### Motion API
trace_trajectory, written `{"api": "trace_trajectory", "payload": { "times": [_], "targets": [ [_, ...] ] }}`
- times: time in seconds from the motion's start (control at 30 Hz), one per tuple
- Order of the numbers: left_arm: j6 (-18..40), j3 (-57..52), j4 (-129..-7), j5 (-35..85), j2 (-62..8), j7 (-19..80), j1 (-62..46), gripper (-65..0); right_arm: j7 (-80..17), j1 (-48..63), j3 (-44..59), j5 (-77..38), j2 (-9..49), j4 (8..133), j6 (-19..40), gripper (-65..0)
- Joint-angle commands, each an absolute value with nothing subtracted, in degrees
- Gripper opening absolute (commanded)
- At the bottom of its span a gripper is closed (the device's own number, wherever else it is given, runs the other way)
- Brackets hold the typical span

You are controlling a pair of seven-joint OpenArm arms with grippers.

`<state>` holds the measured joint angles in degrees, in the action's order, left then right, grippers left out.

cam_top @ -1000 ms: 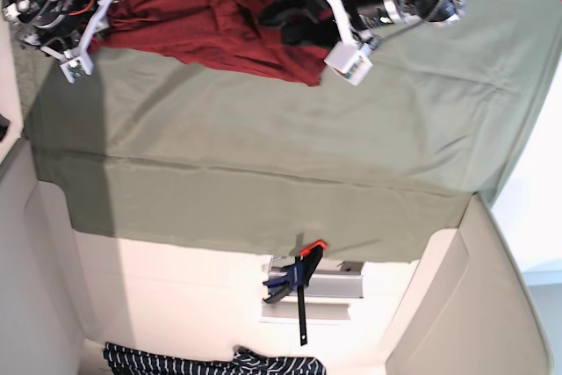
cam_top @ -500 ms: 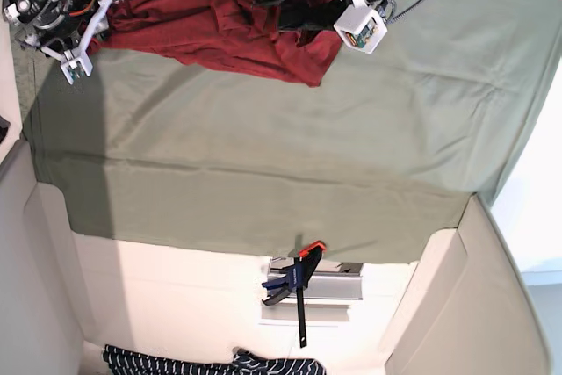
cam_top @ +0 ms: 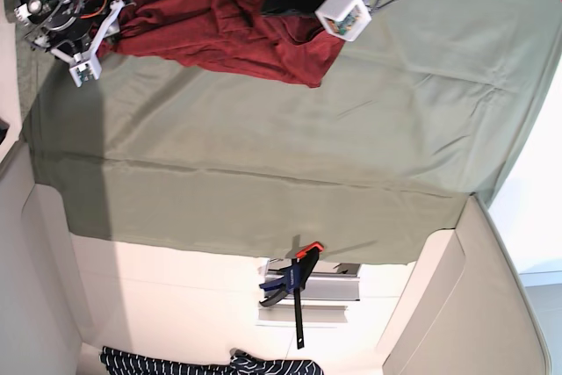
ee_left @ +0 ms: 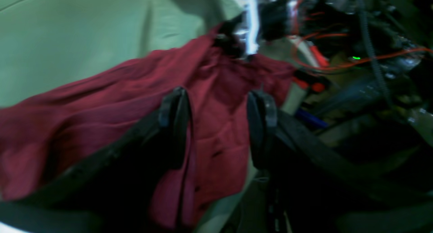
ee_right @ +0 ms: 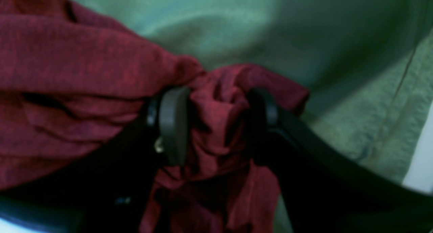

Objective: Fold the T-shirt properly
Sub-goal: 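Carry the folded fabric further toward the right gripper, then open the left gripper to release the folded fabric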

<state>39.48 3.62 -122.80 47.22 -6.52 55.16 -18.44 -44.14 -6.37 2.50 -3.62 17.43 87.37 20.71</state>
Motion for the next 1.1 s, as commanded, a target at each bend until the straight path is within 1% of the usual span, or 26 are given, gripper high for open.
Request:
{"api": "trace_trajectory", "payload": {
  "times": [0.0, 0.2, 0.37, 0.7, 0.87, 1.07],
  "targets": [
    [40.0, 4.9, -123.8, 47.7, -6.5, 52.6, -18.2, -33.6, -43.9, -7.1, 2.6, -4.1, 17.6, 87.9, 20.8, -36.2],
    [40.0, 11.6, -123.5, 39.9, -6.5, 47.8, -17.3, -33.6, -43.9, -7.1, 2.6, -4.1, 17.3, 87.9, 20.8, -36.2],
    [40.0, 14.0, -120.4, 39.3, -6.5, 47.7, -15.0, -33.6, -43.9, -7.1, 2.6, -4.1, 17.3, 87.9, 20.8, -36.2],
    [40.0, 15.4, -109.3, 37.5, -6.5, 46.4, -8.2, -33.6, -43.9, -7.1, 2.6, -4.1, 17.3, 87.9, 20.8, -36.2],
    [40.0, 16.8, -108.8, 37.5, -6.5, 46.5, -6.6, -33.6, -43.9, -7.1, 2.6, -4.1, 17.3, 87.9, 20.8, -36.2],
    [40.0, 24.7, -108.8, 36.6, -6.5, 46.5, -6.5, -33.6, -43.9, -7.1, 2.6, -4.1, 17.3, 87.9, 20.8, -36.2]
  ]
}}
